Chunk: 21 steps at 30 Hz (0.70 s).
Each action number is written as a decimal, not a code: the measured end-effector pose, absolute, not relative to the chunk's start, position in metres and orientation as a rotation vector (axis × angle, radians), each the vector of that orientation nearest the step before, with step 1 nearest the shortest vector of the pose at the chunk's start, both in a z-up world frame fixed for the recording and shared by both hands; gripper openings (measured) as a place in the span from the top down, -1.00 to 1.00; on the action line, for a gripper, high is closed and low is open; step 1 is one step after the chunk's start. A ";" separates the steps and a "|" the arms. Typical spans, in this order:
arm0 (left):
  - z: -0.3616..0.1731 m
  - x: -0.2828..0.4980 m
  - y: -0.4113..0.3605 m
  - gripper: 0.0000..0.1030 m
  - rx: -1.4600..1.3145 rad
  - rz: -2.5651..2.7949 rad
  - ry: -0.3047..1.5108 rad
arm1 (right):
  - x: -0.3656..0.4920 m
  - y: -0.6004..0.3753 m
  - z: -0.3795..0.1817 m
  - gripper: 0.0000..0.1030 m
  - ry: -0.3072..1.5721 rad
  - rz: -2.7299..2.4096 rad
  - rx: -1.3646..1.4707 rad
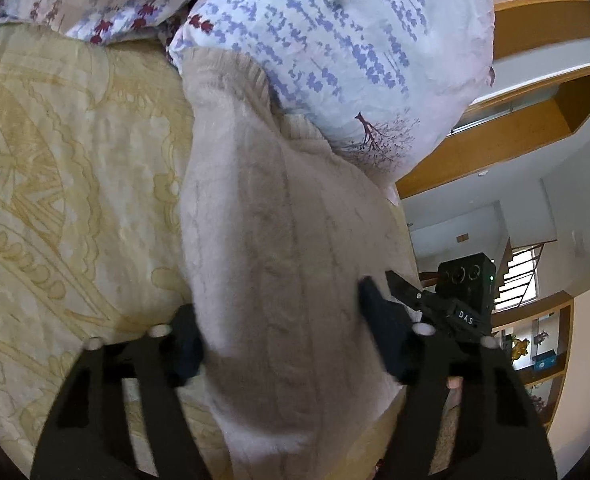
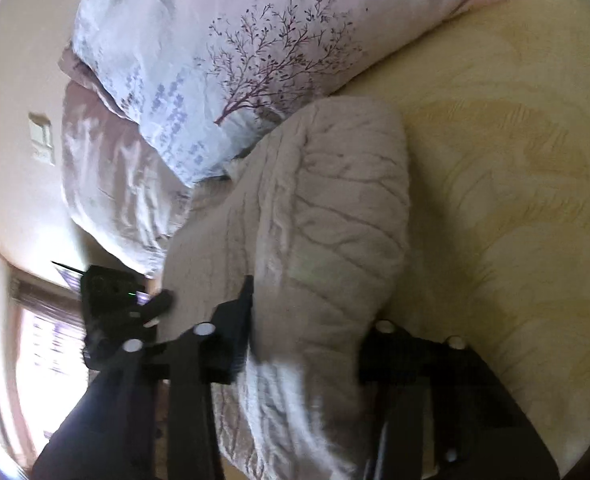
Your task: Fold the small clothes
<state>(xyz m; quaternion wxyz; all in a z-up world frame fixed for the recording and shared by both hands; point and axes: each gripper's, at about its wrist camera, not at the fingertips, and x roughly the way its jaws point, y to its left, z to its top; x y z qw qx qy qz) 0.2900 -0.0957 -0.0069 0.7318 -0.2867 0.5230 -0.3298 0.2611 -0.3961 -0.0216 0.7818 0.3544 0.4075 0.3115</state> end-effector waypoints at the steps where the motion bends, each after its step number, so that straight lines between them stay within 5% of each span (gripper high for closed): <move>1: -0.006 0.288 -0.093 0.01 -0.639 -0.730 1.142 | 0.258 -0.397 -0.021 0.34 0.872 0.681 0.783; 6: 0.006 0.276 -0.073 0.23 -0.674 -0.786 1.103 | 0.237 -0.389 -0.009 0.38 0.814 0.744 0.821; 21: 0.045 0.239 0.066 0.22 -0.666 -0.658 0.977 | 0.232 -0.251 0.035 0.41 0.697 0.836 0.536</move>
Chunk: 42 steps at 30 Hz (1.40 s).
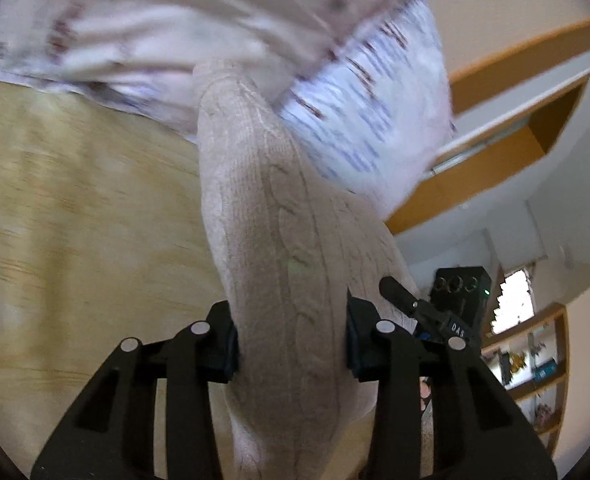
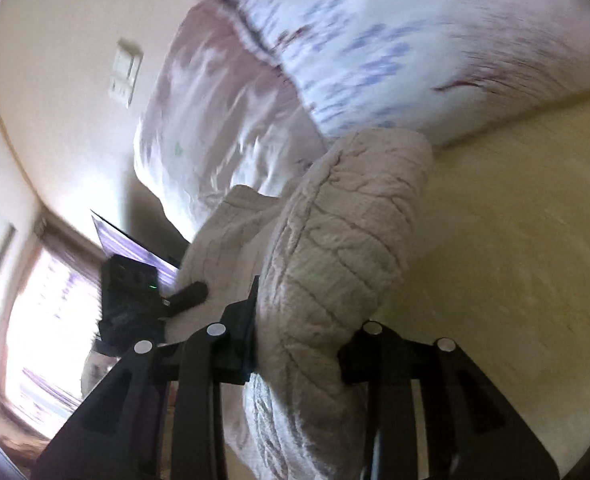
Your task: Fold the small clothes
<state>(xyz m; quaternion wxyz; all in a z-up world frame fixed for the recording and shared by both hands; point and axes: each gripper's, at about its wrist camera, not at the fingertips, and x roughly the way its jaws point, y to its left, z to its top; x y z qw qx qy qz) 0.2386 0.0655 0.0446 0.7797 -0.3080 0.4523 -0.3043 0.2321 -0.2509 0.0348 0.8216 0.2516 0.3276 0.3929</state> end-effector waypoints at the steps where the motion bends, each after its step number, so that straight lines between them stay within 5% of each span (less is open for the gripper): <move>1: 0.039 0.243 0.076 0.21 -0.661 -0.624 0.991 | 0.239 -0.237 0.028 0.41 0.731 0.807 0.495; 5: -0.002 0.253 0.101 0.04 -0.708 -0.511 1.090 | 0.257 -0.215 0.002 0.18 0.823 0.712 0.444; 16: 0.016 0.244 0.110 -0.52 -0.614 -0.439 1.002 | 0.273 -0.260 0.012 0.13 0.794 0.658 0.667; 19: 0.027 0.233 0.111 -0.55 -0.543 -0.391 0.957 | 0.275 -0.251 0.020 0.78 0.729 0.622 0.598; 24: 0.044 0.205 0.112 -0.61 -0.415 -0.285 0.868 | 0.280 -0.231 0.025 0.82 0.733 0.428 0.389; 27: 0.048 0.190 0.106 -0.63 -0.325 -0.220 0.843 | 0.276 -0.233 0.029 0.77 0.746 0.417 0.367; 32: 0.049 0.155 0.105 -0.71 -0.233 -0.157 0.816 | 0.221 -0.249 0.049 0.18 0.611 0.498 0.354; 42: 0.044 0.113 0.099 -0.95 -0.206 -0.132 0.814 | 0.177 -0.203 0.020 0.18 0.681 0.535 0.105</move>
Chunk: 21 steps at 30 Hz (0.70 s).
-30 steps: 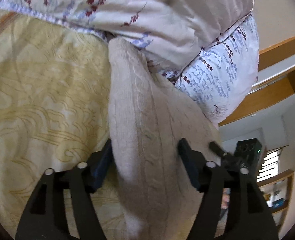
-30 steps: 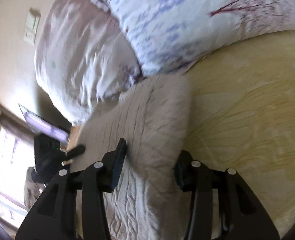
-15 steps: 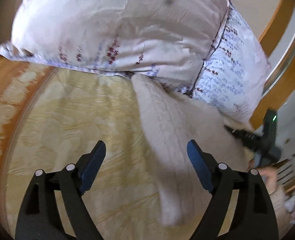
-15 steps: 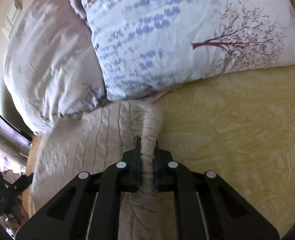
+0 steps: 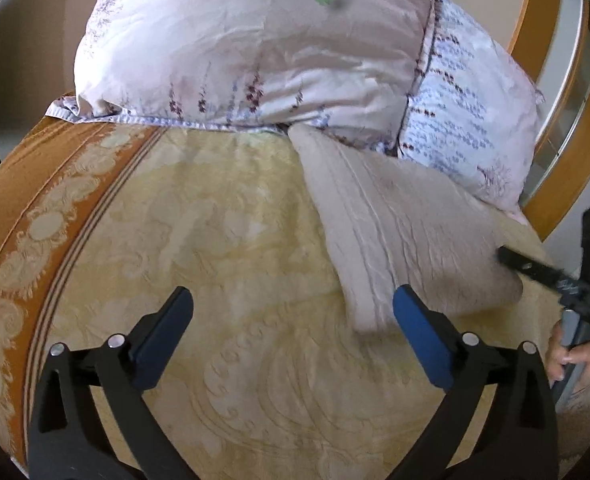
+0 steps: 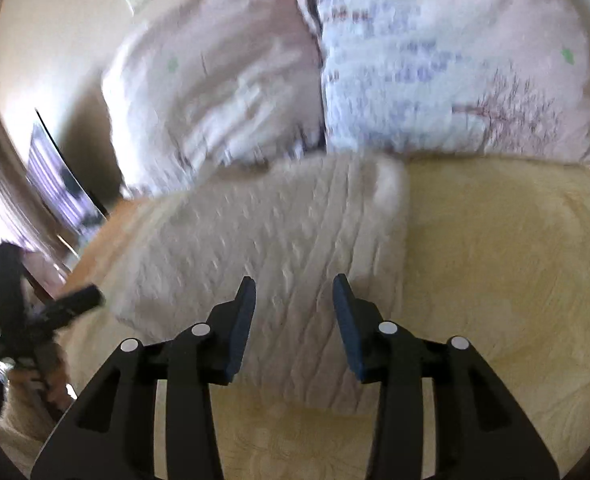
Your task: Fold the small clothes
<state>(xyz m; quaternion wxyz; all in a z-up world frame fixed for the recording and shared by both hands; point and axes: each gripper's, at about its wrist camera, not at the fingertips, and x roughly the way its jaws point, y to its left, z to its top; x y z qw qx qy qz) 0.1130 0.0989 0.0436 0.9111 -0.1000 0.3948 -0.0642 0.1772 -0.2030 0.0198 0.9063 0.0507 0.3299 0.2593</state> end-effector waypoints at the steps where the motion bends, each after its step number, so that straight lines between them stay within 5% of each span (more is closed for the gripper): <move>1: 0.042 0.112 0.095 -0.95 -0.193 -0.133 0.820 | 0.178 -0.203 0.019 0.17 0.654 0.523 0.090; 6: 0.035 0.104 0.078 -0.96 -0.119 -0.058 0.838 | 0.162 -0.223 0.033 -0.01 0.609 0.475 0.167; 8: 0.033 0.099 0.072 -0.96 -0.091 -0.062 0.843 | 0.142 -0.231 0.038 -0.77 0.535 0.405 0.145; 9: 0.033 0.098 0.069 -0.96 -0.074 -0.068 0.843 | 0.134 -0.235 0.039 -0.83 0.503 0.390 0.138; 21: 0.023 0.090 0.033 -0.96 0.051 -0.087 0.872 | 0.101 -0.224 0.021 -0.97 0.524 0.325 0.125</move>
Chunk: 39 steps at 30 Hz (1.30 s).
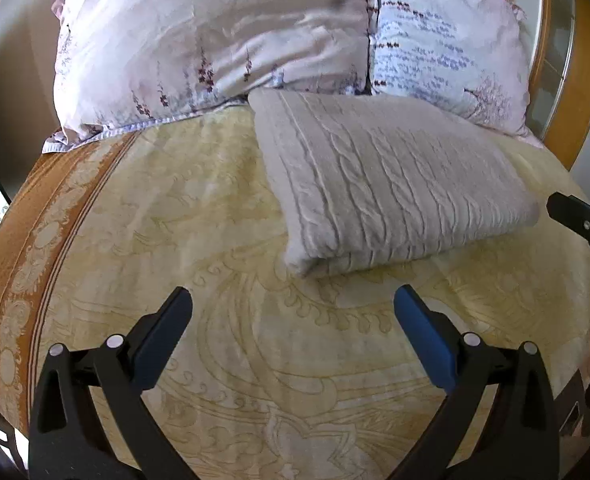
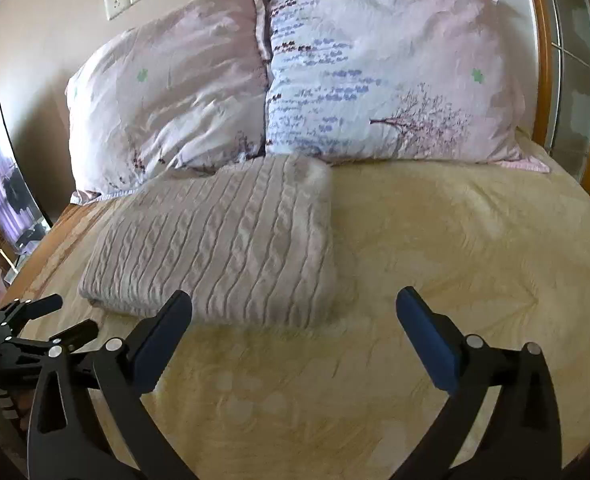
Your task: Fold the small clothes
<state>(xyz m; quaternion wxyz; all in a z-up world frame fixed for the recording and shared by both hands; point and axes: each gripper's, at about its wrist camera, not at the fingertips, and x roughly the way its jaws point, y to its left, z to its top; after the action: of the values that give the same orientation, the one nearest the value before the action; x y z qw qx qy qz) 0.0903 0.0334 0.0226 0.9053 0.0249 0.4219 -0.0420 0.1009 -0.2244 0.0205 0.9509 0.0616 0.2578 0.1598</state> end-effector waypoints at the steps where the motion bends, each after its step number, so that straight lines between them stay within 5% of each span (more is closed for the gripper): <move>1: 0.021 0.091 0.032 -0.96 0.059 -0.083 0.877 | 0.100 -0.222 0.018 -0.97 0.540 0.318 0.127; 9: 0.011 0.096 0.019 -0.96 0.097 -0.070 0.927 | 0.105 -0.194 -0.002 -0.97 0.683 0.326 0.066; 39: 0.003 0.111 0.020 -0.97 0.040 -0.032 1.027 | 0.113 -0.173 -0.016 -0.97 0.746 0.192 -0.020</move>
<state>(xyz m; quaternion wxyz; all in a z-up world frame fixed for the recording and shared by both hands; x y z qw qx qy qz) 0.1107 0.0199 0.0028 0.8708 0.0191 0.4910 -0.0152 0.1125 -0.1733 -0.0163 0.9267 -0.0096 0.3638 0.0938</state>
